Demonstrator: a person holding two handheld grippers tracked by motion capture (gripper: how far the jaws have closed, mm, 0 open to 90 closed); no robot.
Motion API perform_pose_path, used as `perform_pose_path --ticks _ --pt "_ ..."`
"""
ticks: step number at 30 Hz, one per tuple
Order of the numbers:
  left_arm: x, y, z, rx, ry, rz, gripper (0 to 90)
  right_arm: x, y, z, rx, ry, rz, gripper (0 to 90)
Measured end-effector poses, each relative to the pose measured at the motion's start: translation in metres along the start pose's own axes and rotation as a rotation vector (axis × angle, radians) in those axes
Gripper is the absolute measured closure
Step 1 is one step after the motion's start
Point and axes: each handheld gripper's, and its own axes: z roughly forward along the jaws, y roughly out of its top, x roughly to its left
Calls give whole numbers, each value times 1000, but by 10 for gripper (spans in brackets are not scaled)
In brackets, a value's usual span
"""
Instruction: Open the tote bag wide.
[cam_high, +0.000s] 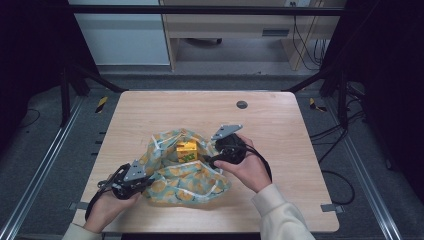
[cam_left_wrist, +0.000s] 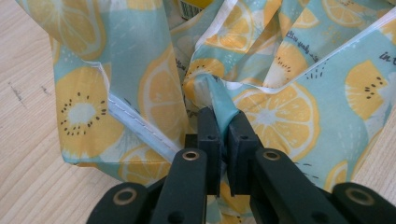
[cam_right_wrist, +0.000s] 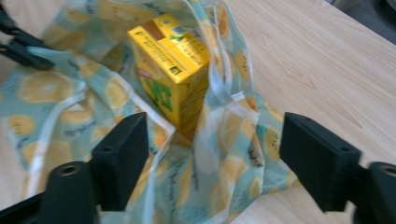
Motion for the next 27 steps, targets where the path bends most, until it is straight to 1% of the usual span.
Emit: perform_pose_path --ticks 2,3,4,5,6,7,8,10,11,12,13,14,15,16,17,18,19,20,21,22,23,24,25,26,27 --pt "0 0 0 -1 2 1 860 -2 4 7 26 -6 -3 294" --pt "0 0 0 -1 2 1 860 -2 4 7 26 -6 -3 294" --pt "0 0 0 -2 2 1 860 -2 5 15 36 -5 -7 334" --pt "0 0 0 -2 2 1 860 -2 5 15 36 -5 -7 334" --pt "0 0 0 -2 2 0 860 -2 6 21 58 -1 -15 339" --pt "1 0 0 -2 2 0 860 -2 6 21 58 -1 -15 339" --pt "1 0 0 -2 3 1 860 -3 5 26 77 -4 -9 351" --pt "0 1 0 -3 3 2 860 -4 5 29 86 -3 -4 366" --pt "0 1 0 -2 3 4 860 -4 4 34 92 4 -12 495" --pt "0 2 0 -7 5 3 860 -5 4 35 103 7 -20 598" --pt "0 2 0 -7 5 3 860 -5 5 36 103 -5 -27 667" --pt "1 4 -1 -22 12 -3 861 -6 7 37 94 -13 -14 740" --pt "1 4 -1 -22 12 -3 862 -6 7 37 94 -13 -14 740" --pt "2 8 -1 -39 19 -5 863 -11 11 38 63 -26 15 829" --pt "2 8 -1 -39 19 -5 864 -11 11 38 63 -26 15 829" --pt "2 14 -4 -72 23 -1 866 -16 18 38 31 -35 25 889" --pt "2 14 -4 -72 23 -1 867 -16 18 38 31 -35 25 889" --pt "3 21 -8 -98 39 14 867 -20 27 37 9 -43 30 900" --pt "3 21 -8 -98 39 14 868 -20 27 37 9 -43 30 900" --pt "5 27 -8 -115 42 12 868 -27 35 39 0 -49 31 900" --pt "5 27 -8 -115 42 12 868 -30 38 41 4 -57 33 900" --pt "7 31 -4 -112 45 13 869 -35 39 45 17 -67 37 900" --pt "7 31 -4 -112 45 13 870 -39 40 49 24 -71 49 900" --pt "8 32 3 -99 44 11 871 -45 39 54 28 -74 64 900" --pt "8 32 3 -99 44 11 871 -45 39 54 28 -74 64 900"
